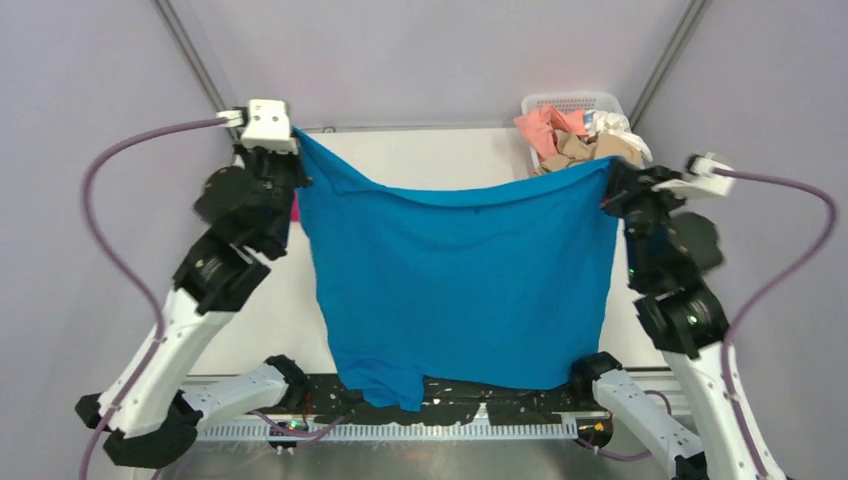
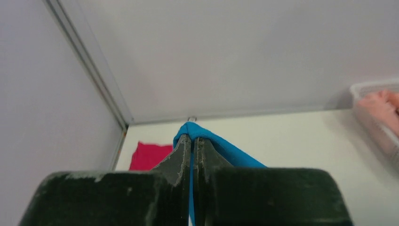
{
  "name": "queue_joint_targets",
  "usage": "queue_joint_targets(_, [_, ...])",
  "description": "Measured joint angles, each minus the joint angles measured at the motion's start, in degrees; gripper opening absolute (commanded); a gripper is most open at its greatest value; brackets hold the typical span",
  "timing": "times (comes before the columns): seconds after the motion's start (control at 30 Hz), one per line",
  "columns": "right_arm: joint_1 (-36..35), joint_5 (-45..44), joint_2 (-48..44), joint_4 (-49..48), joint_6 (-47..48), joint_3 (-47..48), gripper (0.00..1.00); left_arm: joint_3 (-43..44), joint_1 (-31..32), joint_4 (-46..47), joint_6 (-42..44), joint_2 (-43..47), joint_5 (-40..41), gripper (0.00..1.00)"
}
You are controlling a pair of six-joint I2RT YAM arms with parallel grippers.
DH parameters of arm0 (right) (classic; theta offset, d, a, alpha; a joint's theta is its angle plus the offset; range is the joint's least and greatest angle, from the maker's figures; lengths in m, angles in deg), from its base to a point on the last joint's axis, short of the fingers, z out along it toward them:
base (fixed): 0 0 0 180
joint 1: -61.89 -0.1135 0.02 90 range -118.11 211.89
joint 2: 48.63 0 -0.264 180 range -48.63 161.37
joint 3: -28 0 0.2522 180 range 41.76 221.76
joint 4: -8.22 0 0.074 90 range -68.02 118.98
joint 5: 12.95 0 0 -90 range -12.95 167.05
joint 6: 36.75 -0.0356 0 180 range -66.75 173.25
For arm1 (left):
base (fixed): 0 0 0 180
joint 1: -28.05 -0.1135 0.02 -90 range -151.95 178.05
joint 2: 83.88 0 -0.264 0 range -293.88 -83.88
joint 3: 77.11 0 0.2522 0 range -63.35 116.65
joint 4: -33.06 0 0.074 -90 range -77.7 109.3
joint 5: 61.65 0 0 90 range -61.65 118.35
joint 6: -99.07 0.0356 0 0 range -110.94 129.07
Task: Fold and stack the t-shirts
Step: Flatten out the tshirt, then fold the flattened tshirt in 1/3 of the way
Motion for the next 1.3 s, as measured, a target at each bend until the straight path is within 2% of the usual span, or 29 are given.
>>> queue_joint_targets(0.2, [1.07,-4.17,9.92,-2.4,-1.29,-13.27,0.06,-16.24,-13.4,-0.46,-11.78,-6.84,-6.34,0.0])
queue_joint_targets(0.33, [4.81,-3.23,18.16,-7.58,-2.84,-19.32,0.06,-17.79,-18.84,0.92,-17.35,-17.81,-12.87,0.0])
queue_joint_targets(0.5, [7.69,0.07,31.52,-14.88,-3.76,-20.96,0.06,-11.52,-22.27,1.03,-20.96,-34.69,-18.32,0.0])
queue_joint_targets(0.6, [8.37,0.66,37.64,-18.51,-3.82,-20.87,0.06,-6.62,-22.91,0.83,-22.1,-40.92,-20.22,0.0])
queue_joint_targets(0.8, [9.16,0.61,46.21,-21.88,-3.61,-16.37,0.06,1.86,-24.09,0.81,-23.34,-49.05,-22.32,0.0])
queue_joint_targets(1.0, [9.73,0.0,50.75,-24.11,-3.17,-12.44,0.06,9.01,-25.94,0.07,-23.76,-56.26,-24.33,0.0])
queue_joint_targets(1.3, [12.11,-0.7,56.3,-24.98,-2.47,-6.49,0.06,14.16,-26.34,-2.1,-23.91,-62.23,-24.92,0.0])
